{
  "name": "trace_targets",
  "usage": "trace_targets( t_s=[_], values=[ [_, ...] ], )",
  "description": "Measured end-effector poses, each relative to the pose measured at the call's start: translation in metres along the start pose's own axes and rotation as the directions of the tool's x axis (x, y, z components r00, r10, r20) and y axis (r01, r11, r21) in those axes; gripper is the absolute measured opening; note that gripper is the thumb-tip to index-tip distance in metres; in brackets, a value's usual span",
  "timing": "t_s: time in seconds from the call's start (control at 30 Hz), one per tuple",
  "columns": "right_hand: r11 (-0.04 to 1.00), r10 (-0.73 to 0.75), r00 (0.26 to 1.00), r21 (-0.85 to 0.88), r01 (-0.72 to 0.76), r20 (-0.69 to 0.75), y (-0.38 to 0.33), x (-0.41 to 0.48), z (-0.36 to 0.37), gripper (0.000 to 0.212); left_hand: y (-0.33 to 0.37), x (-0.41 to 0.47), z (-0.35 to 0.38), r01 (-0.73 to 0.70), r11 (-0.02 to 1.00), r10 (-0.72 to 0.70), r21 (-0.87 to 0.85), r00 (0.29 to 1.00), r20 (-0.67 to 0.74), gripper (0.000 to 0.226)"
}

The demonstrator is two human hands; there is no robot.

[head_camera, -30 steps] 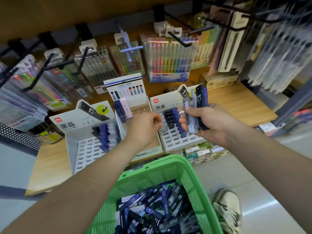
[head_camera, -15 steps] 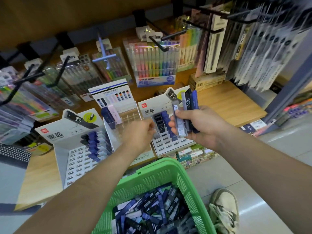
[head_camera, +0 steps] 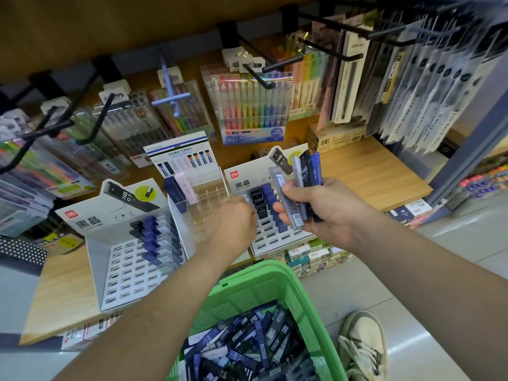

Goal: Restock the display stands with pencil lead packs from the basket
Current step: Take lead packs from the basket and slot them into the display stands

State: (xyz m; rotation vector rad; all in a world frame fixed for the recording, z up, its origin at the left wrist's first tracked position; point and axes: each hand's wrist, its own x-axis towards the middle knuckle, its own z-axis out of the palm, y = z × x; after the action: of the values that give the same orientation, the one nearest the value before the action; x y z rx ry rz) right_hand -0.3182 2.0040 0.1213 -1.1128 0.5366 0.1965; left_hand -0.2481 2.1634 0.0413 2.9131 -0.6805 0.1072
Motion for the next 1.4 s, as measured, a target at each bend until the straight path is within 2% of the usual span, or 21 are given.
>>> trace_targets(
  t_s=[0.03, 0.07, 0.1, 0.13, 0.17, 0.2, 0.27, 0.33, 0.5, 0.57, 0.67, 0.8, 0.87, 1.0, 1.1, 1.23, 1.3, 1.4],
  values=[
    [1.000, 0.000, 1.000, -0.007, 0.000, 0.003, 0.000, 0.000, 0.000, 0.012, 0.003, 0.001, -0.007, 0.041, 0.988, -0.042, -0.146, 0.999, -0.001, 0.019],
    [1.000, 0.001, 1.000, -0.016, -0.001, 0.007, 0.000, 0.000, 0.000, 0.010, 0.007, 0.002, -0.015, 0.108, 0.919, -0.111, -0.380, 0.994, 0.013, 0.022],
    [1.000, 0.005, 1.000, -0.028, -0.005, 0.011, 0.001, 0.000, 0.000, 0.009, 0.011, 0.002, -0.026, 0.181, 0.739, -0.182, -0.649, 0.981, 0.066, 0.027],
    [0.999, 0.012, 1.000, -0.043, -0.011, 0.018, 0.001, 0.000, 0.000, 0.010, 0.014, 0.001, -0.038, 0.233, 0.459, -0.198, -0.857, 0.968, 0.157, 0.032],
    [0.998, 0.020, 0.999, -0.056, -0.018, 0.032, 0.001, 0.000, 0.001, 0.012, 0.016, -0.001, -0.048, 0.262, 0.215, -0.158, -0.941, 0.960, 0.231, 0.035],
    [0.998, 0.028, 0.998, -0.065, -0.025, 0.052, 0.001, -0.001, 0.001, 0.015, 0.016, -0.002, -0.056, 0.273, 0.071, -0.088, -0.959, 0.960, 0.267, 0.034],
    [0.998, 0.044, 0.994, -0.056, -0.039, 0.098, 0.000, -0.002, 0.003, 0.017, 0.015, -0.006, -0.067, 0.274, -0.039, 0.045, -0.961, 0.961, 0.273, 0.027],
    [0.997, 0.069, 0.988, -0.033, -0.065, 0.139, -0.001, -0.002, 0.004, 0.017, 0.014, -0.010, -0.072, 0.279, -0.098, 0.068, -0.955, 0.960, 0.273, 0.022],
    [0.988, 0.155, 0.962, -0.029, -0.152, 0.223, -0.004, -0.006, -0.001, 0.025, 0.008, -0.014, -0.075, 0.226, -0.238, -0.126, -0.945, 0.957, 0.261, 0.017],
    [0.991, 0.132, 0.969, -0.016, -0.132, 0.208, -0.005, -0.007, -0.002, 0.023, 0.004, -0.015, -0.074, 0.191, -0.246, -0.231, -0.950, 0.941, 0.248, 0.020],
    [0.993, 0.071, 0.988, 0.082, -0.083, 0.140, -0.006, -0.006, 0.000, 0.021, 0.002, -0.021, -0.071, 0.200, -0.196, -0.285, -0.960, 0.925, 0.251, 0.016],
    [0.963, 0.005, 1.000, 0.269, -0.010, 0.019, -0.008, -0.004, 0.000, 0.020, 0.004, -0.032, -0.067, 0.289, -0.071, -0.208, -0.955, 0.932, 0.298, 0.012],
    [0.956, -0.025, 1.000, 0.292, 0.022, 0.007, -0.009, -0.003, -0.002, 0.018, 0.008, -0.037, -0.067, 0.326, -0.045, -0.166, -0.944, 0.930, 0.328, 0.015],
    [0.980, -0.069, 0.997, 0.188, 0.063, 0.027, -0.006, -0.003, -0.002, 0.014, 0.018, -0.042, -0.065, 0.366, 0.053, -0.142, -0.929, 0.924, 0.356, 0.022],
    [0.993, -0.076, 0.996, 0.096, 0.071, 0.045, -0.004, -0.003, 0.001, 0.010, 0.027, -0.042, -0.067, 0.338, 0.185, -0.109, -0.923, 0.940, 0.323, 0.032],
    [0.998, -0.048, 0.996, -0.046, 0.052, 0.077, 0.001, -0.003, 0.004, 0.011, 0.033, -0.038, -0.075, 0.230, 0.287, -0.004, -0.930, 0.971, 0.239, 0.070],
    [0.996, -0.036, 0.998, -0.080, 0.040, 0.054, 0.001, -0.002, 0.004, 0.012, 0.029, -0.035, -0.081, 0.180, 0.339, -0.051, -0.924, 0.984, 0.173, 0.065],
    [0.997, -0.015, 0.999, -0.078, 0.012, -0.036, -0.003, 0.000, -0.002, 0.020, 0.009, -0.026, -0.084, 0.174, 0.375, -0.248, -0.911, 0.965, 0.082, 0.038]
  ],
)
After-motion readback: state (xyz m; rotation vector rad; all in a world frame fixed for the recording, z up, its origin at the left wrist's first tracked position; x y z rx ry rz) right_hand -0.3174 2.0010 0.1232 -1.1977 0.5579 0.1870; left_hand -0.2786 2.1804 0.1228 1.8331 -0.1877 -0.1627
